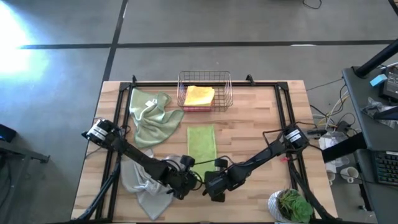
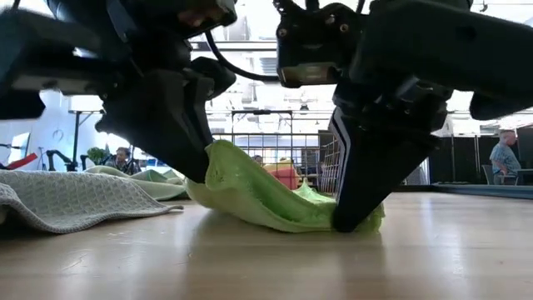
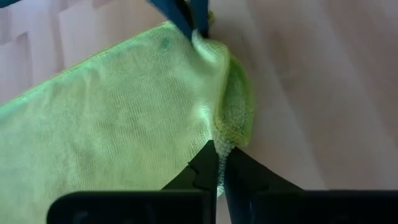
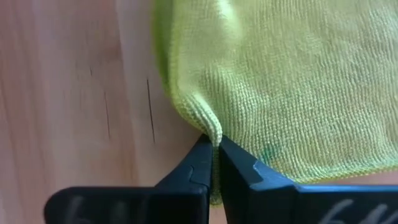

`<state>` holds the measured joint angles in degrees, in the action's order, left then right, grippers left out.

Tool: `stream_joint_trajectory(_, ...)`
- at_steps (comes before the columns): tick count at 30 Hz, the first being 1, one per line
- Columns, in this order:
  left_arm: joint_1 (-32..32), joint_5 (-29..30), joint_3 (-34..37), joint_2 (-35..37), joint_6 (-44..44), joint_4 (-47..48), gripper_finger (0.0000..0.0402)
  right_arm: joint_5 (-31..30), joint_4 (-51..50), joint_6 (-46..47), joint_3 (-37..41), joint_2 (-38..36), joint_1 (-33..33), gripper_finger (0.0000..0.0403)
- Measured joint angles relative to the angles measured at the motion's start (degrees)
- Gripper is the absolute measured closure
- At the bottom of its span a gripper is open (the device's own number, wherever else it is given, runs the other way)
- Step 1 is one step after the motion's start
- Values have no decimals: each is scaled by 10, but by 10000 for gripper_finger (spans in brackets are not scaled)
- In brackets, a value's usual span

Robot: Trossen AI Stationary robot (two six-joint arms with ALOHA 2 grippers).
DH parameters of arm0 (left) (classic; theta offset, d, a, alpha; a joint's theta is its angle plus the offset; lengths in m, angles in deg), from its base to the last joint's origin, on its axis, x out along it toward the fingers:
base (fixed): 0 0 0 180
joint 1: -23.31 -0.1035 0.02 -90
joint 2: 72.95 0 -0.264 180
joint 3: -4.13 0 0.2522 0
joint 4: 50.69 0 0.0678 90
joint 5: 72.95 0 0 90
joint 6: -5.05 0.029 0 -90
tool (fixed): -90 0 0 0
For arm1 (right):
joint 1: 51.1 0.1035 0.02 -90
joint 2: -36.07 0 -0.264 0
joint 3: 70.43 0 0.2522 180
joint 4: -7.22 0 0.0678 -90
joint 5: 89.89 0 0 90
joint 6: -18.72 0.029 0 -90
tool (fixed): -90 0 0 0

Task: Fold microfiber towels
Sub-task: Fold the green microfiber cloth

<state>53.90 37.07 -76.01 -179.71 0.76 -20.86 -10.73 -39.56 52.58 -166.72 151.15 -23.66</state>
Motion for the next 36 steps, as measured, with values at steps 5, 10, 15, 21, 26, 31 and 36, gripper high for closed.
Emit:
stream_joint_trajectory(5,3,-58,-3,14,0,3,400,4,-51,82,-50,4,16,394)
stream_joint_trajectory(10,15,-80,-3,37,1,32,400,6,-73,146,-95,3,35,394)
stream_joint_trajectory(15,31,-80,-3,66,0,62,400,6,-77,209,-137,2,52,394)
stream_joint_trajectory(21,62,-80,-5,107,-60,96,400,-4,-76,289,-193,1,71,394)
stream_joint_trajectory(26,73,-75,-6,129,-73,102,400,-21,-106,338,-219,1,74,394)
stream_joint_trajectory(31,47,-11,-3,129,-74,108,400,-54,-174,373,-219,2,56,394)
stream_joint_trajectory(36,-8,-1,2,123,-85,109,400,-70,-229,401,-199,2,23,394)
